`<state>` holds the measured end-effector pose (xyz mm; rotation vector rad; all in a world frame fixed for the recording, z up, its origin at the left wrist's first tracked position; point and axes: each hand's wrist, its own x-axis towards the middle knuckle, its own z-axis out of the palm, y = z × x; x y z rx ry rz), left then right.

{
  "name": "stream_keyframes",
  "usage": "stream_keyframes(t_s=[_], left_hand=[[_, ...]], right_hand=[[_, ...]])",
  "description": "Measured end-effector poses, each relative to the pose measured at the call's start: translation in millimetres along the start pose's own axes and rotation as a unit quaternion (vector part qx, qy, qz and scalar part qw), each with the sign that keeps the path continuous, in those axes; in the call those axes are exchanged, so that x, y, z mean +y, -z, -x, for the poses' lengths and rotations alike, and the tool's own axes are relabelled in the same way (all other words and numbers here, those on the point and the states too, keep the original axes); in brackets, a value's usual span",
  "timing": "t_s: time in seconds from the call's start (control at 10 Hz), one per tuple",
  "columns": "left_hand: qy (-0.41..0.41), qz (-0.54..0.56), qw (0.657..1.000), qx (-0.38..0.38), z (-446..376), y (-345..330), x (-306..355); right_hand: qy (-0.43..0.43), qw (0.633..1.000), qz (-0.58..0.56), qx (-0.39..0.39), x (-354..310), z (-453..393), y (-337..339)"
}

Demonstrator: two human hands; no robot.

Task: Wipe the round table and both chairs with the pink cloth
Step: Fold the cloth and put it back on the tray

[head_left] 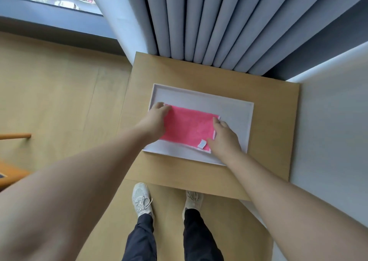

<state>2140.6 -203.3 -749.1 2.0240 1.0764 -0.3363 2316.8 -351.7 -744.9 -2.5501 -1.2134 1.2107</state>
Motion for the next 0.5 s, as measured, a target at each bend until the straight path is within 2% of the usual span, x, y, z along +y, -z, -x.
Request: stream_keyframes(t_s=[0.1,0.2,0.3,0.4,0.5], left_hand=[[0.001,-0.009,1.0,-0.008,-1.0,-5.3,-7.3],[0.001,-0.104,0.995,0.004,-1.3,-8.2,-8.7],[-0.006,-0.265,0.962,0.058,-1.4,-9.2,-9.2],[-0.004,-0.345,0.936,0.063,-3.8,-7.2,-9.4],[0.003,-0.351,0.936,0.029,3.7,-1.9,-11.4]], right_hand=[[0.01,1.0,0.007,-0.011,1.5,-5.2,-9.3],[0.0,0.998,0.049,-0.029,8.1,-8.7,-12.3],[-0.019,0.995,0.096,-0.034,14.6,-9.2,-10.5],[-0.021,0.99,0.139,-0.032,16.8,-10.8,-10.9],[-0.037,0.984,0.163,-0.059,23.4,-6.1,-0.4]])
